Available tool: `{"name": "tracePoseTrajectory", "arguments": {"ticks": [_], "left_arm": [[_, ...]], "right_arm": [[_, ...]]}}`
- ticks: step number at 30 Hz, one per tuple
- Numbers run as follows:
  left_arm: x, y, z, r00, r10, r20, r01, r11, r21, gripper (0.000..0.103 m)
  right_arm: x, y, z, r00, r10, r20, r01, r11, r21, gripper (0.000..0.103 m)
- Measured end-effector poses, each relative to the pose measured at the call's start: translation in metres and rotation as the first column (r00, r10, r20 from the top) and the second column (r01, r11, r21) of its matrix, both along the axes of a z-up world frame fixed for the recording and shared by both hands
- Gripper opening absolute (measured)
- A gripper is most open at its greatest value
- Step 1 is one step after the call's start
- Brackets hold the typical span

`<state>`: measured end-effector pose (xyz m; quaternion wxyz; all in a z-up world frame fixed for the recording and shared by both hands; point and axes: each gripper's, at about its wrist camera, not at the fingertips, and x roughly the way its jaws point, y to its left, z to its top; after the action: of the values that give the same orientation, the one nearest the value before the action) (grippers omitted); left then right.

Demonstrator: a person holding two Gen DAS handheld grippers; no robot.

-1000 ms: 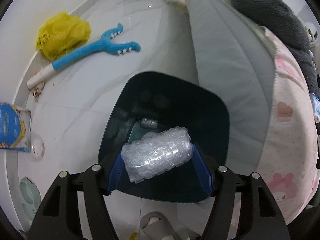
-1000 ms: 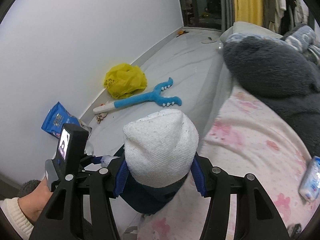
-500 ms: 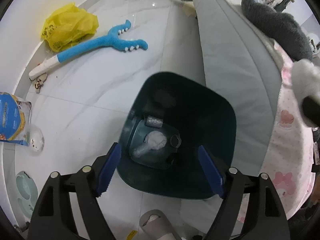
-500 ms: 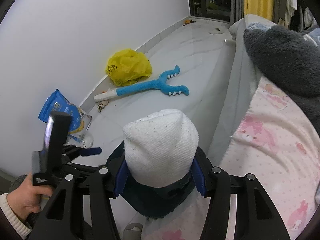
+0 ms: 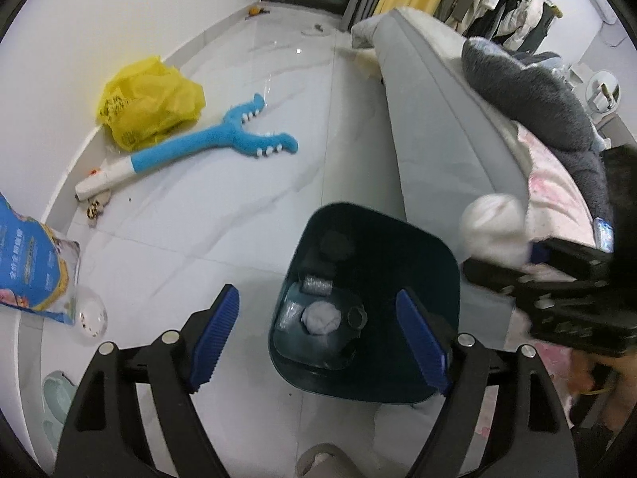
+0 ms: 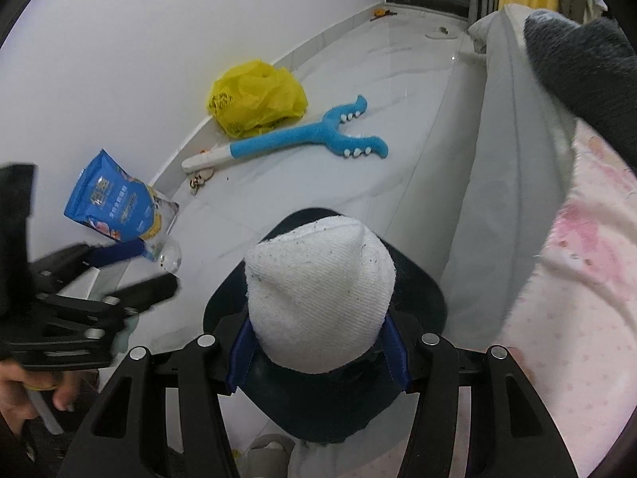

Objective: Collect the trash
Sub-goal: 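Lower the white ball over the bin and open the right tool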

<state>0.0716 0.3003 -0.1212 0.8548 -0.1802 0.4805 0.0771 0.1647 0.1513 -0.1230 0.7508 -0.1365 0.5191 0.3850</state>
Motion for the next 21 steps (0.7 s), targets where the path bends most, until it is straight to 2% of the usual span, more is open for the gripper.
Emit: {"name": "tracePoseTrajectory", "arguments": {"ticks": [10,18,21], "left_arm": [[-0.014,0.002,0.028,0.995,-0.021,0.100,0.015,0.998,0.059,0.083],[-0.024,0.000,0.052,0.981,-0.031,0.192,0.015,0.997,0.081,0.083],[-0.026,-0.004,0.062,0.973,-0.042,0.225,0.018,0.994,0.106,0.084]], "right_arm": [[-0.006,0.018,-0.035,0.999,0.017,-0.044,-0.021,0.996,-0.084,0.056],[-0.011,0.027,-0.059,0.997,0.028,-0.067,-0.037,0.989,-0.142,0.057],[-0.014,0.029,-0.062,0.996,0.041,-0.074,-0.052,0.988,-0.147,0.065]]}}
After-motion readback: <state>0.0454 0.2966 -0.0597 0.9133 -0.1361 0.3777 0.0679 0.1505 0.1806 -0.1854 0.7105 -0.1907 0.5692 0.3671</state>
